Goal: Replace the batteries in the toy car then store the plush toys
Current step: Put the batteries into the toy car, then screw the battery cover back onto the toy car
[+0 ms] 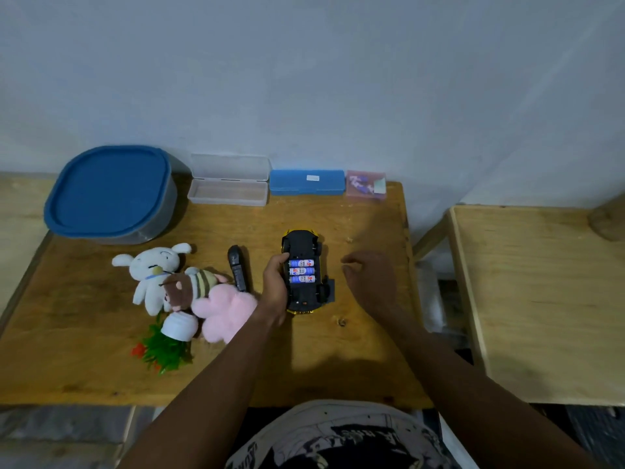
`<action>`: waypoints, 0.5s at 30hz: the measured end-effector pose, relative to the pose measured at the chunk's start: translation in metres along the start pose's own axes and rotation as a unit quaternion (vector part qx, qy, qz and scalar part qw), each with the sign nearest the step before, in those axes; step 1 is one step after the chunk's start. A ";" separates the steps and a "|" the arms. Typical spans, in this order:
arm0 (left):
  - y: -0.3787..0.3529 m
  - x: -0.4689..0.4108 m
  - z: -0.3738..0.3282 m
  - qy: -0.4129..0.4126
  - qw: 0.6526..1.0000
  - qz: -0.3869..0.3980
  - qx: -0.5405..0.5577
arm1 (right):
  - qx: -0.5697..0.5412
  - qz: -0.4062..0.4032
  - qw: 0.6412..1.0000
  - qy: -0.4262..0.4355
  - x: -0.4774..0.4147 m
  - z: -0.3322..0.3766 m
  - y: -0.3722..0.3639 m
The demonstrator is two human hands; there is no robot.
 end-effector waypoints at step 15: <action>0.013 0.022 0.028 0.009 1.000 -0.003 0.022 | 0.106 0.124 0.985 0.058 0.028 -0.006 -0.023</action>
Point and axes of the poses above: each hand's wrist, its own x-axis away from the middle knuckle, its own y-axis out of the back of the hand, z = x × y, the point moved 3 cm from there along -x, towards the middle knuckle, and after that the axes turned 2 degrees about z, right-handed, at the moved point
